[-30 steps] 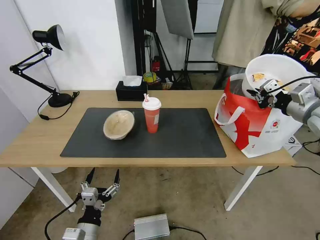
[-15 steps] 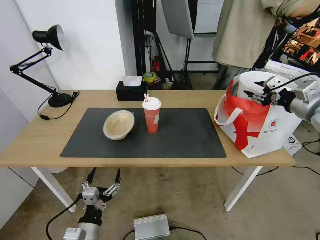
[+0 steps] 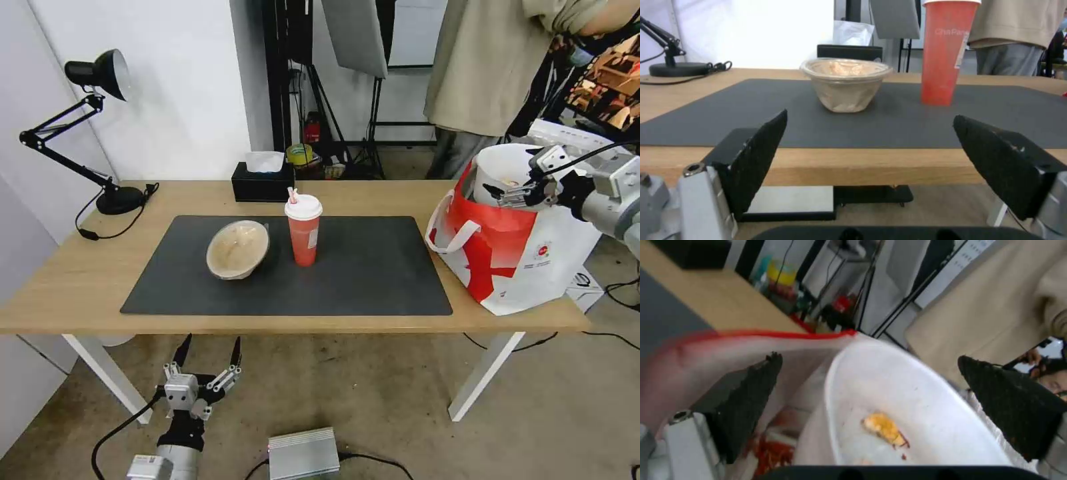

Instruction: Pick up the trash from the table and place it into the takeout bag.

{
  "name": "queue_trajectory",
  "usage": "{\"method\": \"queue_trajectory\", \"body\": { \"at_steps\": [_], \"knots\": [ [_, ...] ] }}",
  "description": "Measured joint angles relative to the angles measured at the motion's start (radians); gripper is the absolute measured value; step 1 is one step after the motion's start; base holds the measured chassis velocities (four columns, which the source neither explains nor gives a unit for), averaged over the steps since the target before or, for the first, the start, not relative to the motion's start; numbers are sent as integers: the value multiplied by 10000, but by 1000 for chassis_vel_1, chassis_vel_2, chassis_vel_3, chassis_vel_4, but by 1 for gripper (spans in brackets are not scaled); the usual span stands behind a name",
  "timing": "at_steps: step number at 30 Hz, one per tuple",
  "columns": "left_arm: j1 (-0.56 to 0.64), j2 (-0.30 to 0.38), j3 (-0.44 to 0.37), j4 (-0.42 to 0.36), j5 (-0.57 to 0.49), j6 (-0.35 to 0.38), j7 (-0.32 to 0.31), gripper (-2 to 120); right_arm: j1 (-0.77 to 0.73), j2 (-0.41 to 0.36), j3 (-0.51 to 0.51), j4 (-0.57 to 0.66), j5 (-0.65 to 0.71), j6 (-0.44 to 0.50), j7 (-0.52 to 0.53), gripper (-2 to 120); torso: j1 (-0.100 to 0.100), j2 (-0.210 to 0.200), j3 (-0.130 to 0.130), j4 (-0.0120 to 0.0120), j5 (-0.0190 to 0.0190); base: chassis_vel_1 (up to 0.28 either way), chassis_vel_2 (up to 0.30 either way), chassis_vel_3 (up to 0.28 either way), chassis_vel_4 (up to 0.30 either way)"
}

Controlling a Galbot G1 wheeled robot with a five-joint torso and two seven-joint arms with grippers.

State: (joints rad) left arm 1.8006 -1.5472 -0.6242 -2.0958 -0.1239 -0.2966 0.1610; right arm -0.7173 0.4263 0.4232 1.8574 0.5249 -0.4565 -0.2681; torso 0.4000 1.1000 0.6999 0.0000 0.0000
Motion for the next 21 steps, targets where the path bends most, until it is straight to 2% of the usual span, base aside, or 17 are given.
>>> {"method": "queue_trajectory", "body": {
  "at_steps": [11, 21],
  "knots": [
    [29, -26, -36, -60, 1, 4, 0, 100, 877, -56, -37, 633, 1141, -1, 1016, 100, 0, -1, 1, 1, -1, 0, 0, 0, 0],
    [65, -42, -41, -89, 0, -12, 0, 100, 1028, -262, 67, 714, 1330, -54, 1077, 100, 0, 0, 1, 0, 0, 0, 0, 0, 0]
  ]
}}
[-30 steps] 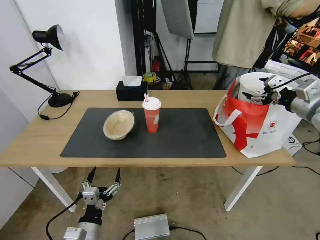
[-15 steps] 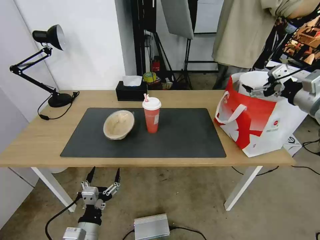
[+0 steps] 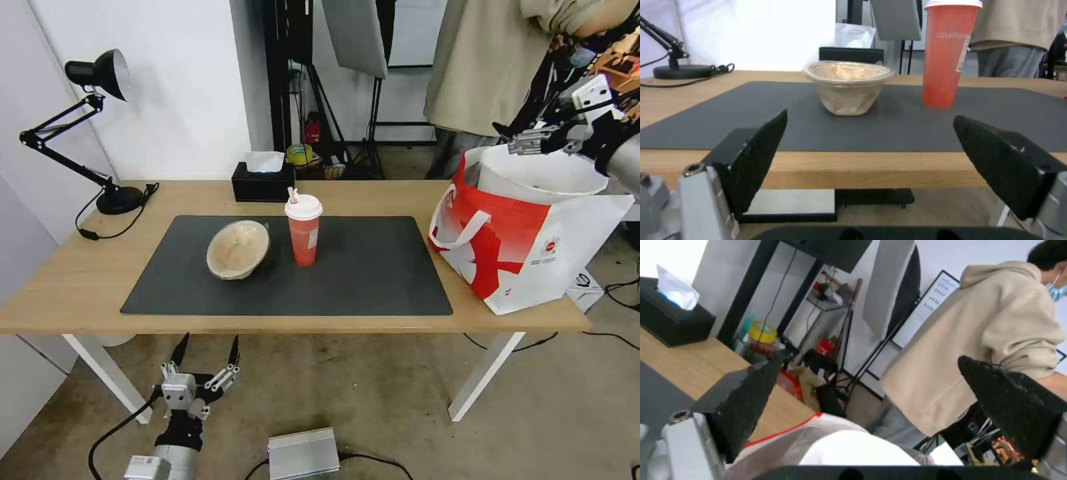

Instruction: Pick up the trash from the table and place it into the takeout bag.

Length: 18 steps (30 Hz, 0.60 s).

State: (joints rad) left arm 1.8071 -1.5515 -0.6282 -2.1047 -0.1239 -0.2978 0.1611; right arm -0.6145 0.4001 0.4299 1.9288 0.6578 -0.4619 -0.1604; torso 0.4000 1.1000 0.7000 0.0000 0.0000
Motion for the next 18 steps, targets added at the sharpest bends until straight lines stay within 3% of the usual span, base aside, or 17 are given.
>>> {"method": "queue_trajectory", "body": {
  "at_steps": [8, 18],
  "knots": [
    [12, -9, -4, 10, -2, -25, 3, 100, -34, 11, 52, 31, 106, 0, 132, 100, 0, 0, 0, 0, 0, 0, 0, 0, 0],
    [-12, 4, -68, -45, -40, -27, 6, 100, 285, 280, -249, 316, 1520, 388, 1689, 100, 0, 0, 0, 0, 0, 0, 0, 0, 0]
  ]
}}
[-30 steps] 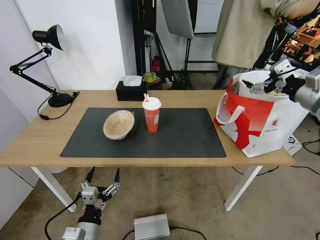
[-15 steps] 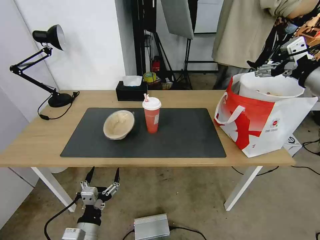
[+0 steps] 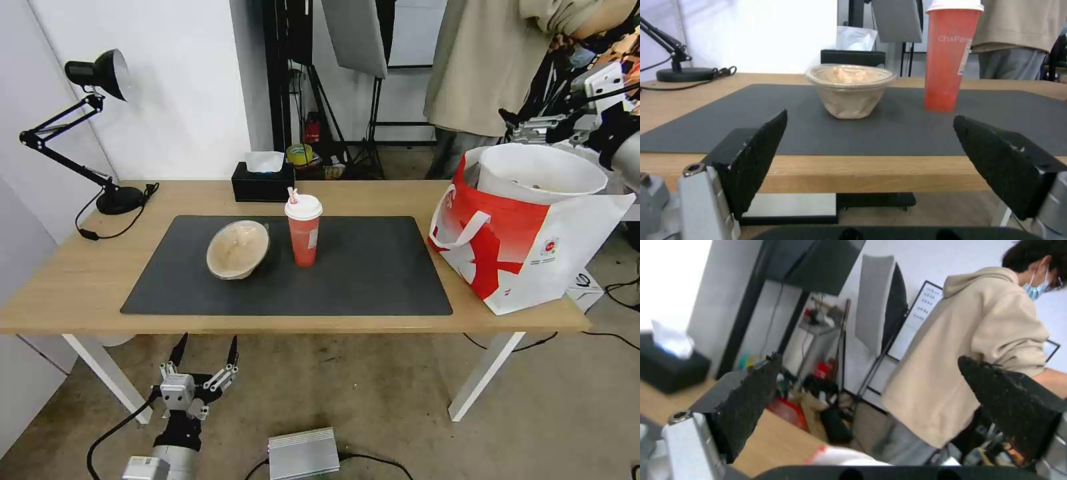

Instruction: Pick up the trash from the table and place it into the takeout bag.

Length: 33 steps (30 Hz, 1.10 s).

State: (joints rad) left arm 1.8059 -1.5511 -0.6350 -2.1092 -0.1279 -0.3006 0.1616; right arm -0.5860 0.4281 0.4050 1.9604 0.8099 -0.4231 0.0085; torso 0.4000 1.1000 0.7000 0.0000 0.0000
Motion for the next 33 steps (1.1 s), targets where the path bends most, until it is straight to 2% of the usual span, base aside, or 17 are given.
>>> {"method": "queue_trajectory", "body": {
  "at_steps": [9, 16, 23, 26, 33],
  "knots": [
    [-13, 27, -209, -288, -204, 18, -29, 100, 196, 673, -570, 704, 1629, 1274, 1979, 100, 0, 0, 0, 1, -1, 0, 0, 0, 0],
    [-24, 52, -415, -618, -441, 31, -87, 100, 22, 1201, -824, 1009, 1825, 2371, 2883, 100, 0, 0, 0, 1, -2, 0, 0, 0, 0],
    [-84, 70, -572, -1014, -517, 84, -134, 100, -1281, 1752, -447, 1654, 1645, 2974, 3200, 100, 0, 1, 0, 1, 0, 0, 0, 0, 0],
    [-149, 68, -607, -1200, -544, 217, -172, 100, -2326, 2216, -262, 2084, 1134, 3080, 3229, 100, 0, 0, 0, -2, -2, 0, 0, 0, 0],
    [-223, 19, -641, -1324, -555, 255, -388, 100, -3123, 3154, -532, 2300, 74, 3097, 3120, 100, 0, 0, 0, 1, -3, 0, 0, 0, 0]
  ]
}}
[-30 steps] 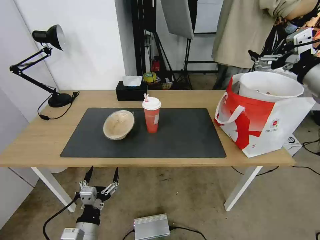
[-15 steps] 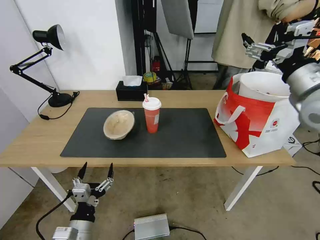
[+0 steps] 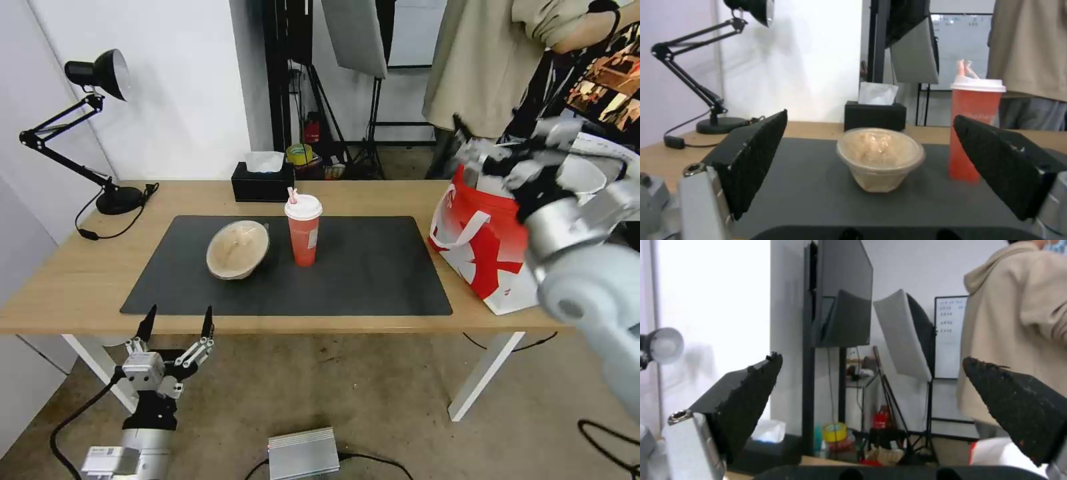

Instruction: Pick up the trash from the table and place it into the takeout bag.

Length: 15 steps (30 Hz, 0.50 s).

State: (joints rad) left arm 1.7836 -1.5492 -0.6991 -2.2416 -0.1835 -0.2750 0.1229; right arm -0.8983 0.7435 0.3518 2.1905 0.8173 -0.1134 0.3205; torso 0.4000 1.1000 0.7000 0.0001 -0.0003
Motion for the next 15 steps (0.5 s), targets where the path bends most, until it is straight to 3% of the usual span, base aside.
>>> {"method": "queue_trajectory", "body": {
  "at_steps": [3, 15],
  "knots": [
    [31, -76, -36, -66, -1, 1, -19, 100, -501, 578, -57, 57, -579, -6, -157, 100, 0, 0, 0, 1, 1, 0, 0, 0, 0],
    [51, -105, -197, -149, -126, -2, -28, 100, -2302, 1598, -67, 294, -2097, -75, -653, 100, -1, 0, 0, -1, 2, 0, 0, 0, 0]
  ]
}}
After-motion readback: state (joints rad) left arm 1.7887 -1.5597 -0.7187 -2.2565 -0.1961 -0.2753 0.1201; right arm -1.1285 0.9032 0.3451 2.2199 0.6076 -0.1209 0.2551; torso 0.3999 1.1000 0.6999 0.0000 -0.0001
